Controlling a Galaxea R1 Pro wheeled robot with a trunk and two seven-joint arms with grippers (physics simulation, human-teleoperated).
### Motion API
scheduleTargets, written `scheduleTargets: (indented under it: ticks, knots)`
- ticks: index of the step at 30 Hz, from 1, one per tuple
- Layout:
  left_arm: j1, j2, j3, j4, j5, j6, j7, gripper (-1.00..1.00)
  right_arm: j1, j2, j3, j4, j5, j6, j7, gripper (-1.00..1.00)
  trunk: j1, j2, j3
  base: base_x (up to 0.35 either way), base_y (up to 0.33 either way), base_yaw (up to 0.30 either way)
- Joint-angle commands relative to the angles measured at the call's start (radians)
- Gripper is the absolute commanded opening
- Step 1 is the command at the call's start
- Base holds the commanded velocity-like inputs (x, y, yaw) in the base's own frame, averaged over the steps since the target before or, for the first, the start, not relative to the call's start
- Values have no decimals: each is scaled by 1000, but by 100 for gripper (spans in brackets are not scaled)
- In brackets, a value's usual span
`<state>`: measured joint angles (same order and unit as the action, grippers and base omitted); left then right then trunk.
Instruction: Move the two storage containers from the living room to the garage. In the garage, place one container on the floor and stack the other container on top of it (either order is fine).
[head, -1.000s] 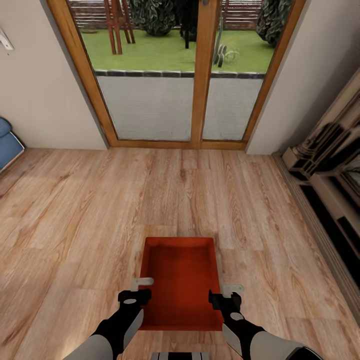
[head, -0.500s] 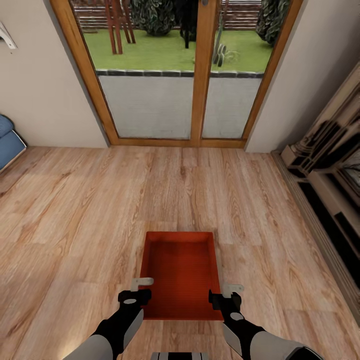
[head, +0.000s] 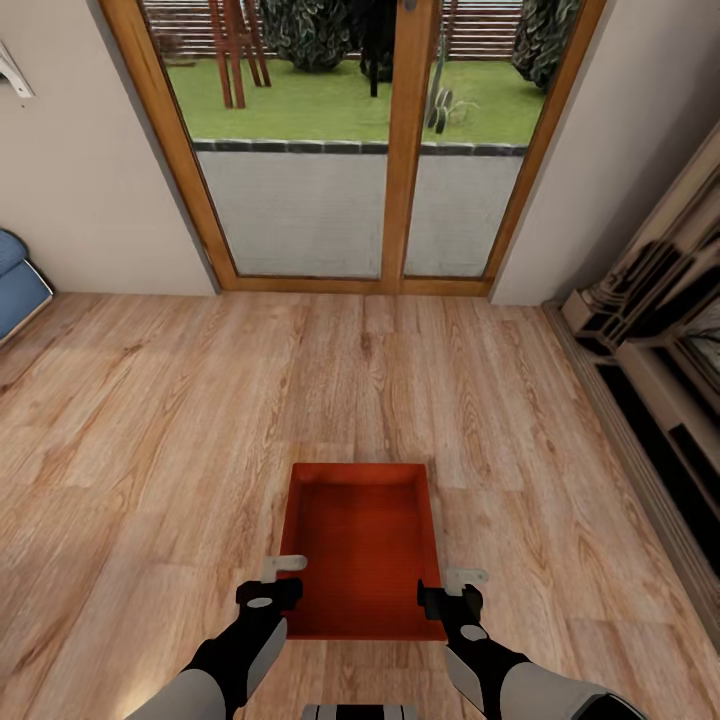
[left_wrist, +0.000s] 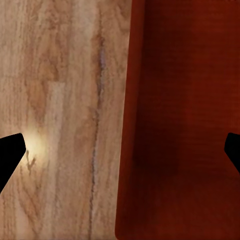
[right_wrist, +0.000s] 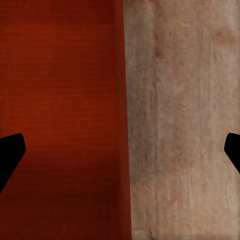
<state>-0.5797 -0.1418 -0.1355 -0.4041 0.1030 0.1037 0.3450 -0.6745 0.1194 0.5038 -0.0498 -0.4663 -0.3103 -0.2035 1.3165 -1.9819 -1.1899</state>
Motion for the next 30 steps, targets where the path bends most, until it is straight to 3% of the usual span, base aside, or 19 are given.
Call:
scheduleTargets:
  ticks: [1, 18, 30]
  knots:
    - [0, 1, -8, -2, 10, 5, 8, 100, 0, 0, 9, 1, -8, -3, -4, 100, 0, 0, -1, 0, 0, 0]
    - [0, 0, -7, -2, 10, 5, 9, 100, 0, 0, 9, 1, -9, -3, -4, 100, 0, 0, -1, 0, 0, 0]
    - [0, 2, -5, -2, 10, 5, 9, 100, 0, 0, 9, 1, -9, -4, -4, 100, 46, -84, -38, 0, 0, 0]
